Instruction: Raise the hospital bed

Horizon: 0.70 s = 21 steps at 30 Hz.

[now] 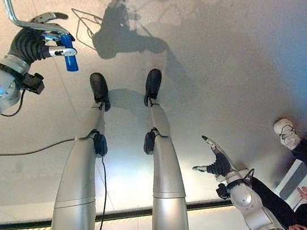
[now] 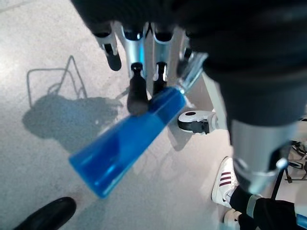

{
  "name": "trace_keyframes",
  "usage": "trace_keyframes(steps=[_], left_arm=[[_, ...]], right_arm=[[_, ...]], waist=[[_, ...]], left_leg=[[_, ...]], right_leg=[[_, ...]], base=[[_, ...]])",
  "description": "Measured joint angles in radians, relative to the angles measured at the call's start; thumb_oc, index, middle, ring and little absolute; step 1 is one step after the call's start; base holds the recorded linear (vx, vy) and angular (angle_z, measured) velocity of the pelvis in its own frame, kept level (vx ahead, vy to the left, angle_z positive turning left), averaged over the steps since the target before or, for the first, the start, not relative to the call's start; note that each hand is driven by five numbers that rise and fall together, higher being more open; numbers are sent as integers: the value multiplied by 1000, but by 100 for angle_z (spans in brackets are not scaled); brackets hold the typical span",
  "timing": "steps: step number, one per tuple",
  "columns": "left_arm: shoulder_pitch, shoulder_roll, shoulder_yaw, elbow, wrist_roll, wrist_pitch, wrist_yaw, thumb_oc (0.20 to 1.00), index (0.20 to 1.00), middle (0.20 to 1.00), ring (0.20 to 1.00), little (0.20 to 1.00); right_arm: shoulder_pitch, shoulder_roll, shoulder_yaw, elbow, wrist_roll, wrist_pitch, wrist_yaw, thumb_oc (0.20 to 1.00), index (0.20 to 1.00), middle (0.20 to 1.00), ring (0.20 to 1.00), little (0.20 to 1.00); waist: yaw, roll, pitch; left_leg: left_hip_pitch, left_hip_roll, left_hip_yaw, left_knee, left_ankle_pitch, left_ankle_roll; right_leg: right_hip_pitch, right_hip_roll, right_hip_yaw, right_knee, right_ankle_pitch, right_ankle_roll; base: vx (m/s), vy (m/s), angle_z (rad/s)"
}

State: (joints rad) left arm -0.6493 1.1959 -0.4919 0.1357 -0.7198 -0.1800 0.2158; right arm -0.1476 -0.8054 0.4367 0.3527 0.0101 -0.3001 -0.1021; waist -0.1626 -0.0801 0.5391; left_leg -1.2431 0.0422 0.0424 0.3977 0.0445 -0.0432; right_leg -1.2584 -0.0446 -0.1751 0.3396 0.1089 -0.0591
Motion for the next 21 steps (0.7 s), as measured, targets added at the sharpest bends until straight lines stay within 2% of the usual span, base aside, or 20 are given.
trace_keyframes(steps=[4,7,10,13,15,19,20,21], left_arm=[[11,10,3,-33,-3,-17,-9,1000,1000,1000,1000,1000],[87,7,2,-50,0,-54,-23,1000,1000,1000,1000,1000],[117,-13,3,-53,17,-82,-36,1000,1000,1000,1000,1000],[143,-142,8,52,84,-89,-55,1000,1000,1000,1000,1000],[189,-243,20,166,136,-72,-72,1000,1000,1000,1000,1000],[242,-354,23,314,192,-44,-89,1000,1000,1000,1000,1000],[241,-439,62,428,224,-39,-96,1000,1000,1000,1000,1000],[244,-485,78,515,244,-27,-96,1000,1000,1000,1000,1000]], right_arm=[[12,-6,0,8,0,0,2,1000,1000,1000,1000,1000],[23,-13,7,51,0,1,4,1000,1000,1000,1000,1000],[22,-10,7,65,0,1,4,1000,1000,1000,1000,1000],[16,27,5,107,-2,4,5,1000,1000,1000,1000,1000],[17,45,7,124,-14,8,5,1000,1000,1000,1000,1000],[19,55,7,142,-21,11,3,1000,1000,1000,1000,1000],[14,61,2,157,-30,18,4,1000,1000,1000,1000,1000],[14,64,2,159,-35,19,4,1000,1000,1000,1000,1000]], waist=[[31,3,2],[97,18,0],[110,20,-1],[119,21,-1],[110,20,-1],[96,19,-2],[97,19,-2],[91,18,-2]], left_leg=[[18,3,3,1,2,-3],[89,-3,2,-11,4,-1],[132,-18,4,-37,21,8],[202,-36,9,-57,30,19],[269,-47,11,-81,34,27],[365,-55,14,-128,45,36],[406,-57,19,-149,47,43],[439,-57,23,-163,48,45]], right_leg=[[12,1,0,7,-1,-1],[77,-7,-2,10,-8,2],[113,-25,-3,13,-12,0],[178,-44,0,5,-8,7],[240,-53,2,-10,-6,14],[332,-56,2,-50,4,28],[368,-57,5,-65,6,32],[400,-54,5,-77,7,33]], base=[[0,0,0],[-33,1,7],[-42,3,18],[-24,-18,8],[-7,-14,3],[5,-6,-1],[15,-35,-4],[15,-35,-6]])
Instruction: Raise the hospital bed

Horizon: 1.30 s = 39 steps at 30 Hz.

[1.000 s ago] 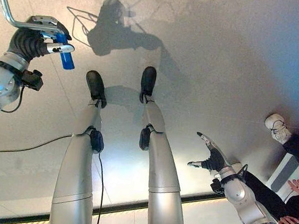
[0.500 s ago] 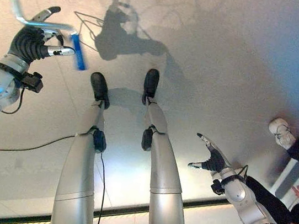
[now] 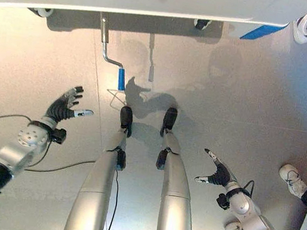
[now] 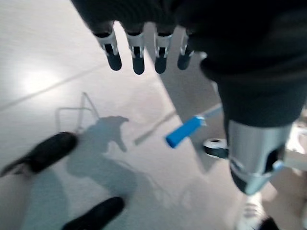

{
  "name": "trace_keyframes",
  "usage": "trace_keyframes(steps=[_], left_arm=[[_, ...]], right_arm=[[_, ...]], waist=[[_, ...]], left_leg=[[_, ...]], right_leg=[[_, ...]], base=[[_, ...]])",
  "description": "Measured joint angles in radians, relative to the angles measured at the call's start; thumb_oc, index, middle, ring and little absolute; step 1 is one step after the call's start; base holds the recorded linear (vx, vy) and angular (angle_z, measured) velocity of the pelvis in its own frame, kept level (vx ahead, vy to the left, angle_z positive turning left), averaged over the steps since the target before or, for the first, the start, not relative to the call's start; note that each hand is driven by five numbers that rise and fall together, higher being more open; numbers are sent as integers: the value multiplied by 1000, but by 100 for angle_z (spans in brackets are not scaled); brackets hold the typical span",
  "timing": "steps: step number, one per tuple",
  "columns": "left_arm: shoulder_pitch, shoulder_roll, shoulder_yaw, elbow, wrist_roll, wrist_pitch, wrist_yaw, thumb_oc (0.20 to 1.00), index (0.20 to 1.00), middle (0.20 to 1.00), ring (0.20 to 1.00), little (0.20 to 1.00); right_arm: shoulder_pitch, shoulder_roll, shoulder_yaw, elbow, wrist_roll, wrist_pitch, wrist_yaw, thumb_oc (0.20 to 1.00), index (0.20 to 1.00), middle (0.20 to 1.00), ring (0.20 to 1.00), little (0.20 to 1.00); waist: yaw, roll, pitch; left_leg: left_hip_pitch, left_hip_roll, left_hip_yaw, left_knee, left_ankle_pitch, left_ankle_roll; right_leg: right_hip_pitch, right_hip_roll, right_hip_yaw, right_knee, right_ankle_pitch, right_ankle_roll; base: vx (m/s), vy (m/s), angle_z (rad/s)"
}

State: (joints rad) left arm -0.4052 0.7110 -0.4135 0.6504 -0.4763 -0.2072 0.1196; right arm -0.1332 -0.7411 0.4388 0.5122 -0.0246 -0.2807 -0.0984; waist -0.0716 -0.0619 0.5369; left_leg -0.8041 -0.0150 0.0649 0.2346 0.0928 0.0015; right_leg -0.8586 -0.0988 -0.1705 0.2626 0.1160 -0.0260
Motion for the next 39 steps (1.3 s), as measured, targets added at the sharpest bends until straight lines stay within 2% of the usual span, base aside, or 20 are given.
trace_keyframes(steps=[1,2,3,5,8,12,17,20,22,23,24,26,32,37,39], left_arm=[[-8,-41,25,65,26,0,-3,1000,1000,1000,1000,1000],[6,-73,33,106,33,26,6,1000,1000,1000,1000,1000],[21,-70,23,100,40,25,2,1000,1000,1000,1000,1000],[2,-134,82,201,99,25,4,1000,1000,1000,1000,1000],[7,-242,161,388,170,53,14,1000,1000,1000,1000,1000],[71,-291,161,438,228,68,17,1000,1000,1000,1000,1000],[173,-357,167,525,335,77,-2,1000,1000,1000,1000,1000],[262,-391,172,570,388,91,-18,1000,1000,1000,1000,1000],[308,-417,185,593,396,92,-28,1000,1000,1000,1000,1000],[336,-429,200,603,409,94,-33,1000,1000,1000,1000,1000],[360,-429,202,609,417,94,-40,1000,1000,1000,1000,1000],[375,-438,203,621,419,99,-45,1000,1000,1000,1000,1000],[420,-460,207,635,423,104,-81,1000,1000,1000,1000,1000],[443,-462,209,642,424,104,-86,1000,1000,1000,1000,1000],[444,-464,209,642,424,104,-91,1000,1000,1000,1000,1000]], right_arm=[[-2,8,-4,7,-5,1,1,1000,1000,1000,1000,1000],[2,16,-1,12,-6,3,-1,1000,1000,1000,1000,1000],[6,15,-2,8,-7,3,0,1000,1000,1000,1000,1000],[-5,34,-3,32,-14,6,0,1000,1000,1000,1000,1000],[-8,84,1,75,-27,11,1,1000,1000,1000,1000,1000],[-2,120,3,134,-41,13,2,1000,1000,1000,1000,1000],[5,241,-35,344,-32,43,17,1000,1000,1000,1000,1000],[35,308,-50,469,-12,63,31,1000,1000,1000,1000,1000],[60,336,-61,560,7,74,40,1000,1000,1000,1000,1000],[76,349,-74,599,10,88,48,1000,1000,1000,1000,1000],[85,348,-81,605,11,90,54,1000,1000,1000,1000,1000],[76,365,-125,677,28,95,60,1000,1000,1000,1000,1000],[125,389,-171,755,69,122,91,1000,1000,1000,1000,1000],[176,420,-191,776,88,134,114,1000,1000,1000,1000,1000],[179,427,-192,784,94,135,116,1000,1000,1000,1000,1000]], waist=[[1,0,0],[-1,-1,-5],[-5,-3,-8],[-14,-3,-9],[-23,-4,-9],[-15,-1,-21],[29,8,-71],[49,41,-180],[69,74,-235],[66,91,-277],[69,100,-304],[66,113,-311],[68,112,-397],[67,91,-488],[66,88,-499]], left_leg=[[23,0,4,-10,1,0],[56,-3,9,-24,3,-4],[63,-3,9,-32,3,-2],[90,-2,10,-47,6,0],[204,-1,11,-87,4,-5],[318,1,12,-126,2,-5],[481,7,9,-175,-6,-13],[553,13,1,-217,-13,-12],[616,15,-7,-241,-14,-14],[637,16,-13,-252,-15,-15],[640,17,-14,-256,-15,-14],[679,20,-16,-264,-14,-15],[778,30,-25,-312,-18,-20],[816,36,-38,-323,-30,-29],[816,36,-41,-323,-31,-30]], right_leg=[[21,2,-1,-10,2,3],[54,1,0,-25,3,5],[57,1,0,-26,3,5],[80,4,1,-32,3,4],[189,8,0,-66,-3,9],[294,11,-3,-84,-17,13],[444,18,-10,-105,-39,13],[520,27,-20,-144,-44,15],[590,30,-35,-177,-46,18],[613,32,-44,-192,-51,21],[616,31,-47,-192,-54,21],[673,35,-64,-220,-47,26],[793,50,-85,-291,-45,29],[860,63,-94,-343,-45,29],[866,65,-99,-353,-44,28]], base=[[4,-39,-6],[16,-38,-6],[28,-49,-5],[19,-21,0],[56,-38,-3],[18,-4,-1],[109,-21,1],[101,-18,3],[73,-22,16],[89,-2,17],[90,-2,14],[78,18,13],[112,8,9],[64,-4,8],[60,-6,7]])
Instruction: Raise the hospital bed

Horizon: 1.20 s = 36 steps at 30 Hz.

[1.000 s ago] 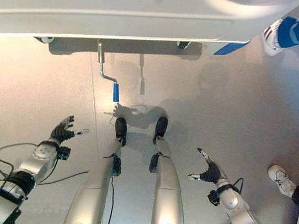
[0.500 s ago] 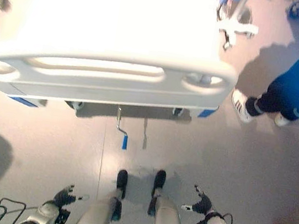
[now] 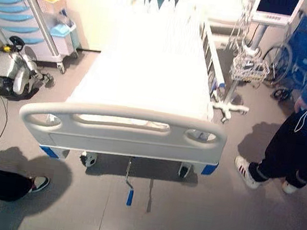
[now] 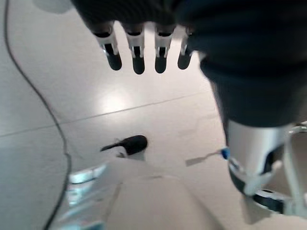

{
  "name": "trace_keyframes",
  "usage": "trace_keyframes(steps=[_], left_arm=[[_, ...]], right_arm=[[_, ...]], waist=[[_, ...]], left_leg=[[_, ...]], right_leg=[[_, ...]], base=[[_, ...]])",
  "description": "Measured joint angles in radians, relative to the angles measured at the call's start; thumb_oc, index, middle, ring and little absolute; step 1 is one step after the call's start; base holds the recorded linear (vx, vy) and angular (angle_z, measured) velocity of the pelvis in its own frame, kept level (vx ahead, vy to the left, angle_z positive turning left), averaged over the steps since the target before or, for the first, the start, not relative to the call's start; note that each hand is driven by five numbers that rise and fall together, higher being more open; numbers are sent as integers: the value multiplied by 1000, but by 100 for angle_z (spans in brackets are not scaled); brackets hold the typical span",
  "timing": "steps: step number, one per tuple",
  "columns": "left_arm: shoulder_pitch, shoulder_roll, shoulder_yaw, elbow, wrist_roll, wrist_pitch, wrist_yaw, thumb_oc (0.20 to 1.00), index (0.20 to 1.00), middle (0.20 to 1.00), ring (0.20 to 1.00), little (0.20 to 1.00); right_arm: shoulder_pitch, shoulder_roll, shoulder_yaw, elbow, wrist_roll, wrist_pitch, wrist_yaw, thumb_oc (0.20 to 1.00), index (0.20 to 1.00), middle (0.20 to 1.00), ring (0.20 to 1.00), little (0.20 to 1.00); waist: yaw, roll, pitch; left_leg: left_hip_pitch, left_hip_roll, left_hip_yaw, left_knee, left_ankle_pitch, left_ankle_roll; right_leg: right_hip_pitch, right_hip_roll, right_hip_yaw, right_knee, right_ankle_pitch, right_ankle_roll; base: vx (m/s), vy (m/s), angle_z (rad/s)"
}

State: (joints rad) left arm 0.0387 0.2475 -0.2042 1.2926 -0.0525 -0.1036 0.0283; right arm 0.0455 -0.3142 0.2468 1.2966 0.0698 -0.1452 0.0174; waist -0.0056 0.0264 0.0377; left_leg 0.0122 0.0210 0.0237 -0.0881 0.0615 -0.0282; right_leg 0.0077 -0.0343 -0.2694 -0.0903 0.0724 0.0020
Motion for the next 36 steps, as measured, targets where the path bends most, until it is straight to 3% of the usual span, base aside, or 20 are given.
trace_keyframes(steps=[16,36], left_arm=[[31,-16,-10,14,42,-1,-10,1000,1000,1000,1000,1000],[32,-15,-9,15,79,-5,-7,1000,1000,1000,1000,1000]], right_arm=[[48,5,-2,15,1,16,3,1000,1000,1000,1000,1000],[55,8,-2,15,0,17,3,1000,1000,1000,1000,1000]], waist=[[19,-4,-47],[20,-5,-50]], left_leg=[[30,4,-6,-4,-11,-5],[30,6,-11,0,-10,-3]], right_leg=[[34,3,-14,-1,-9,-4],[36,6,-16,-1,-11,-6]], base=[[22,-1,1],[0,0,0]])
